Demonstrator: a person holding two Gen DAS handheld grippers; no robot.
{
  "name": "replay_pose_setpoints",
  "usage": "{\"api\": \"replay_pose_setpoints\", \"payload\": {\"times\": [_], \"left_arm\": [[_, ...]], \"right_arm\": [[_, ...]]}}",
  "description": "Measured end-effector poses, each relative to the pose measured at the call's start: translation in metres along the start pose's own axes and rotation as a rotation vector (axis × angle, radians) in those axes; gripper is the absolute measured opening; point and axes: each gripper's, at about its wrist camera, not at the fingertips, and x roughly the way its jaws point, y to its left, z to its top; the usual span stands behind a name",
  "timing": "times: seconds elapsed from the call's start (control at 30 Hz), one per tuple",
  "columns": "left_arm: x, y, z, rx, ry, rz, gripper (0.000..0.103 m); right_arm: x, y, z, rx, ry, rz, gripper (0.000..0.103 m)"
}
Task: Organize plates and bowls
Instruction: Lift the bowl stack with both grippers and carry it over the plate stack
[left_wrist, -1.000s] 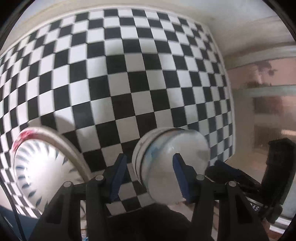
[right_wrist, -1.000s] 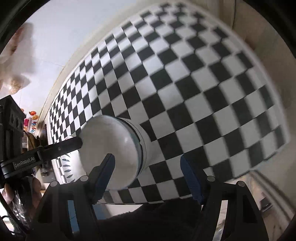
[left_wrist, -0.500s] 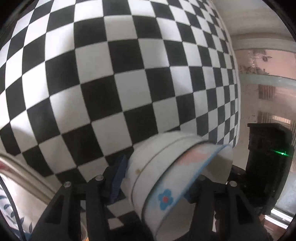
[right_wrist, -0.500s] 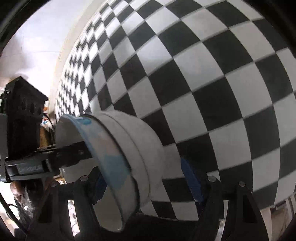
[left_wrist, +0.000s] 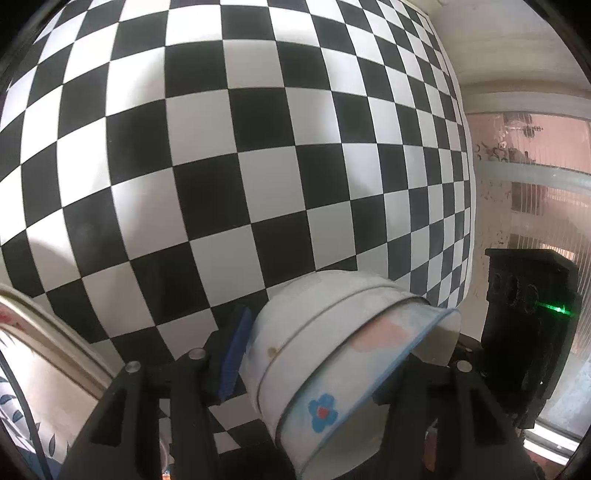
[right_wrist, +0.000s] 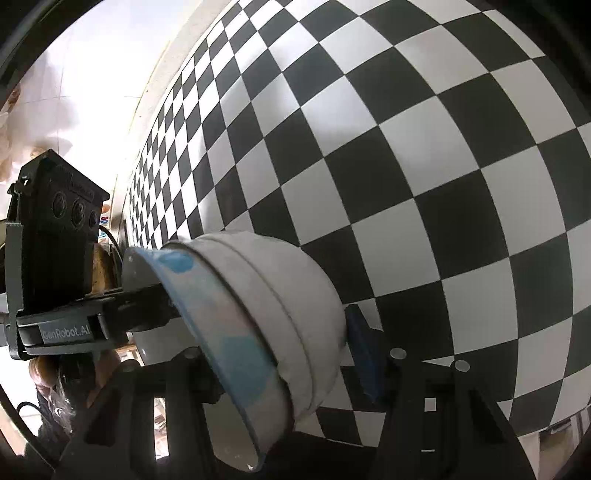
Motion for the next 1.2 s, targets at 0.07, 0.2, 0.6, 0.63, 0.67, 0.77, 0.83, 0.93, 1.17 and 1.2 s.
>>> {"api": "replay_pose_setpoints", "payload": {"times": [0.07,0.2,0.6,0.63,0.67,0.77,0.83,0.93,1.17,1.2], "left_arm": [[-0.003,-0.001,0.000,-0.008,-0.008,-0.003,0.050],[-0.010,-0.001,-0.002,-0.021,-0.019,0.009,0.050],[-0.060,0.020,-0.020,-0.081,-0.078,0.029,0.050],[-0.068,0.025,-0.023,-0.088,-0.090,0.031,0.050],[-0.075,0.029,-0.026,-0.098,-0.103,0.033,0.050],[-0.093,0.044,-0.035,-0.125,-0.137,0.033,0.050],[-0.106,0.059,-0.043,-0.156,-0.161,0.029,0.050],[-0.122,0.087,-0.057,-0.204,-0.196,0.023,0.050],[-0.127,0.146,-0.086,-0.332,-0.225,-0.004,0.050],[-0.125,0.154,-0.089,-0.353,-0.226,-0.010,0.050]], "right_arm": [[-0.004,0.004,0.001,-0.009,0.002,-0.003,0.057],[-0.005,0.013,0.005,-0.007,0.025,0.001,0.056],[0.000,0.080,0.010,-0.097,0.074,0.001,0.055],[0.001,0.088,0.010,-0.110,0.077,0.002,0.055],[0.004,0.098,0.011,-0.124,0.081,0.004,0.055],[0.012,0.126,0.011,-0.161,0.095,0.003,0.055],[0.021,0.147,0.011,-0.193,0.110,0.002,0.055],[0.038,0.173,0.008,-0.236,0.141,0.005,0.055],[0.093,0.214,-0.004,-0.307,0.235,-0.019,0.054],[0.100,0.217,-0.006,-0.311,0.247,-0.025,0.054]]}}
